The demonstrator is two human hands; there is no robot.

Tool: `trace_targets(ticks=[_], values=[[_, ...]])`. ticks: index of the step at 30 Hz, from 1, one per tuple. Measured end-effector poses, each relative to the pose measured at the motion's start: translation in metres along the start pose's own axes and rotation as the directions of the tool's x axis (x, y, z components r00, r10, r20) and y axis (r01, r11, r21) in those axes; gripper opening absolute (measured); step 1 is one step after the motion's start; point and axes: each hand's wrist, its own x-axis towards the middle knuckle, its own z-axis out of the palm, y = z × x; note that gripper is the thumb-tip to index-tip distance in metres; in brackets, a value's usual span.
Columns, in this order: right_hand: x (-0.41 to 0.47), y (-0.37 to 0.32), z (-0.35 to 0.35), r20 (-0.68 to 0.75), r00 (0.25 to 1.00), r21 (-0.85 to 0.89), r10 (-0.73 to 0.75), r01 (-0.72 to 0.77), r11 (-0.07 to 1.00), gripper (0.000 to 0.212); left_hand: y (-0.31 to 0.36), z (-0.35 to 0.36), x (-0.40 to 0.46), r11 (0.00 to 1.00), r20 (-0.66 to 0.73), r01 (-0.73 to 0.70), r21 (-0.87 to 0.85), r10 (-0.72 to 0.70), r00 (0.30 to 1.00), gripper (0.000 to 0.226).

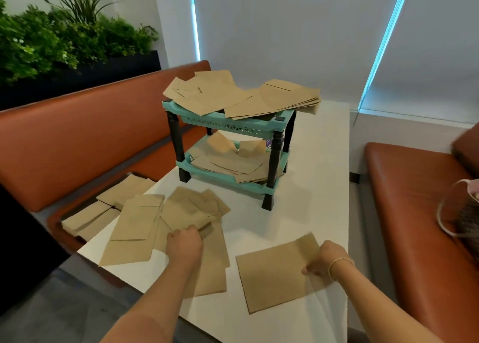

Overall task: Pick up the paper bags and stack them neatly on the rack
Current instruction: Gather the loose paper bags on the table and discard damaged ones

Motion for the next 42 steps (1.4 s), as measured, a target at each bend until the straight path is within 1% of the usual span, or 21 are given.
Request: trace_targets(ticks=[3,5,8,10,11,12,14,16,18,21,23,27,32,36,40,42], values=[[-0.001,0.002,0.002,0.006,1.0,0.033,0.007,-0.007,0.999,0.038,0.01,-0.013,-0.005,0.995,-0.091,0.074,-0.069,-0.08,0.993,0.028],[-0.003,0.008,0.003,-0.013,1.0,0.042,-0.017,0.017,0.999,0.03,0.024,-0.025,-0.011,0.991,-0.167,0.051,-0.124,-0.071,0.983,0.029],[-0.007,0.021,0.0,-0.067,0.997,0.076,-0.026,0.031,0.997,0.013,0.057,-0.042,-0.027,0.97,-0.285,-0.069,-0.233,0.0,0.959,0.031],[-0.009,0.036,-0.007,-0.093,0.995,0.068,-0.031,0.037,0.997,0.007,0.086,-0.053,-0.042,0.939,-0.348,-0.179,-0.295,0.069,0.935,0.032],[-0.01,0.045,-0.011,-0.102,0.994,0.069,-0.033,0.041,0.997,0.009,0.101,-0.057,-0.051,0.918,-0.374,-0.239,-0.316,0.111,0.921,0.031],[-0.009,0.056,-0.016,-0.114,0.993,0.109,-0.026,0.038,0.993,0.012,0.118,-0.061,-0.062,0.887,-0.399,-0.304,-0.348,0.153,0.904,0.03],[-0.004,0.081,-0.026,-0.147,0.989,0.23,0.002,0.032,0.973,0.022,0.152,-0.066,-0.082,0.804,-0.427,-0.402,-0.438,0.208,0.88,0.025],[0.001,0.11,-0.036,-0.204,0.977,0.352,0.059,0.017,0.936,0.029,0.186,-0.067,-0.099,0.758,-0.407,-0.433,-0.489,0.241,0.881,0.024],[0.006,0.143,-0.045,-0.253,0.957,0.448,0.142,-0.014,0.894,0.03,0.219,-0.066,-0.115,0.723,-0.384,-0.455,-0.52,0.278,0.881,0.025],[0.012,0.198,-0.055,-0.336,0.903,0.511,0.267,-0.063,0.857,0.036,0.266,-0.066,-0.135,0.672,-0.366,-0.497,-0.549,0.34,0.866,0.027],[0.017,0.234,-0.056,-0.348,0.886,0.518,0.308,-0.092,0.85,0.041,0.296,-0.061,-0.144,0.656,-0.333,-0.486,-0.577,0.354,0.874,0.027],[0.033,0.287,-0.03,-0.234,0.921,0.474,0.312,-0.172,0.864,0.048,0.346,-0.034,-0.154,0.645,-0.239,-0.432,-0.63,0.368,0.899,0.024],[0.05,0.312,0.021,-0.029,0.972,0.361,0.234,-0.208,0.909,0.045,0.377,0.019,-0.156,0.712,-0.046,-0.322,-0.624,0.378,0.924,0.019],[0.068,0.318,0.056,0.077,0.978,0.283,0.192,-0.206,0.937,0.044,0.383,0.054,-0.146,0.79,0.062,-0.277,-0.547,0.368,0.928,0.019],[0.087,0.321,0.077,0.181,0.974,0.207,0.136,-0.173,0.963,0.043,0.384,0.076,-0.14,0.839,0.116,-0.242,-0.487,0.337,0.934,0.019],[0.094,0.322,0.085,0.232,0.968,0.198,0.098,-0.146,0.969,0.044,0.386,0.084,-0.138,0.853,0.143,-0.231,-0.468,0.331,0.933,0.019]])
